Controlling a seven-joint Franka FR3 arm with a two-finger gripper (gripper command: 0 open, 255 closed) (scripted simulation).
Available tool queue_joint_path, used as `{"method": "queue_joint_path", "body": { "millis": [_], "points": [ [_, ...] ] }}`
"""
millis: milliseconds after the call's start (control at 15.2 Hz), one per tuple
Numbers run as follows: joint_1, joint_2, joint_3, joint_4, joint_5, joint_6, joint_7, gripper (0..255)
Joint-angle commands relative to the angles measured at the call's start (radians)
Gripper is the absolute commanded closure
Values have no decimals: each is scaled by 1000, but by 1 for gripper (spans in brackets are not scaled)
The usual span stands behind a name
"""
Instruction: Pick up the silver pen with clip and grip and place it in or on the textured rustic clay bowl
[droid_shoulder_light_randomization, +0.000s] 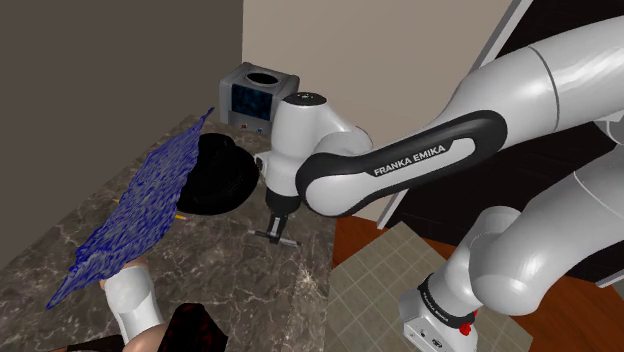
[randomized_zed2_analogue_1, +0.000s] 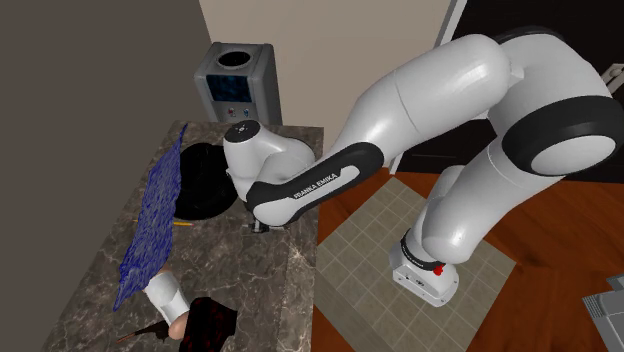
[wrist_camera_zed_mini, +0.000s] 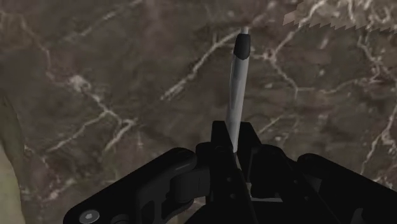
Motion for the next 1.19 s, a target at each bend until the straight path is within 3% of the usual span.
{"method": "queue_joint_path", "body": {
  "millis": [0, 1122],
  "points": [
    [0, -16, -3, 12, 3, -28, -3, 255],
    [-1, -132, -30, 145, 15, -274, -6, 255]
  ]
}}
